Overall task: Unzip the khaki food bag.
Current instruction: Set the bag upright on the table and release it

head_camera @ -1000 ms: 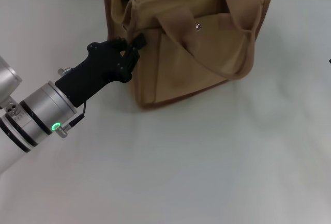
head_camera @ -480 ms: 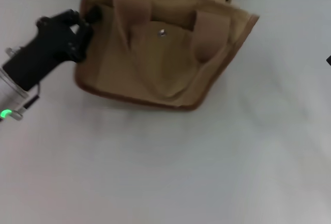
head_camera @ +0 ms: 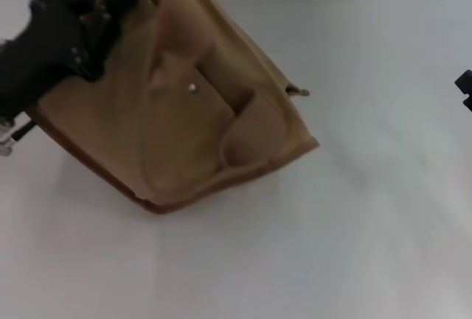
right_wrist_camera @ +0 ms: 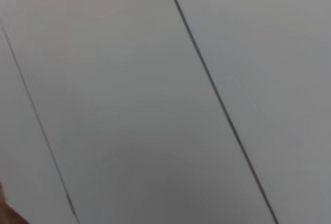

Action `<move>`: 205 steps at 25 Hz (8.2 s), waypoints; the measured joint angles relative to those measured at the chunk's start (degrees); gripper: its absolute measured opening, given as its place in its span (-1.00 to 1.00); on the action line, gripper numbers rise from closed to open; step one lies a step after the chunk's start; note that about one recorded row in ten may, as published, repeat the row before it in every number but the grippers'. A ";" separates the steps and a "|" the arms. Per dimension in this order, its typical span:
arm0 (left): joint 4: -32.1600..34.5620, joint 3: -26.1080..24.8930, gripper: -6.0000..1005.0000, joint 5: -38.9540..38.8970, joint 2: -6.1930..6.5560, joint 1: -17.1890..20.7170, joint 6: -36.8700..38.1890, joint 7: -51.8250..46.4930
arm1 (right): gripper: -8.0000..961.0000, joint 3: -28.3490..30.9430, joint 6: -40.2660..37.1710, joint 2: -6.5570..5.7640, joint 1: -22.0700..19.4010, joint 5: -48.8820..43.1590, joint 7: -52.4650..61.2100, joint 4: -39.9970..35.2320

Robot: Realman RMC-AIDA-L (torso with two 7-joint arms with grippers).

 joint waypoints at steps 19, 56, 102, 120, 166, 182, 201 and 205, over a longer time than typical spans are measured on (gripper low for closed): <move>-11.98 22.31 -0.85 -0.16 -0.96 -4.99 -5.45 10.40 | 0.63 -21.45 -11.57 0.29 4.75 -0.61 -17.00 5.60; -16.02 24.69 -0.85 0.15 -1.00 -7.29 -8.67 12.97 | 0.08 -14.80 -1.53 0.63 4.20 0.17 -29.46 15.80; -17.78 24.18 -0.85 -0.35 -1.01 -7.52 -10.92 14.42 | -0.94 -16.18 0.08 0.71 3.40 -3.84 -44.46 20.40; -17.55 19.19 -0.85 -0.04 -0.99 -6.33 -7.28 14.50 | -0.96 -12.17 1.02 0.70 1.66 -3.57 -44.48 20.16; -21.47 5.07 -0.85 -0.21 -1.00 -4.46 -4.44 16.41 | -0.86 -7.88 1.81 0.70 4.78 -3.66 -54.18 24.63; -22.05 6.30 -0.85 0.04 -1.00 -4.54 -6.12 16.44 | -0.45 -7.96 -0.61 0.25 8.55 -3.98 -38.89 18.86; -22.97 8.34 -0.85 0.14 -1.00 -5.26 -6.19 16.51 | -0.46 -8.59 7.11 0.52 12.81 -5.96 -38.59 22.25; -22.97 8.43 -0.85 0.24 -1.00 -5.26 -6.24 16.50 | -0.46 -8.65 6.85 0.51 12.89 -8.94 -36.01 22.59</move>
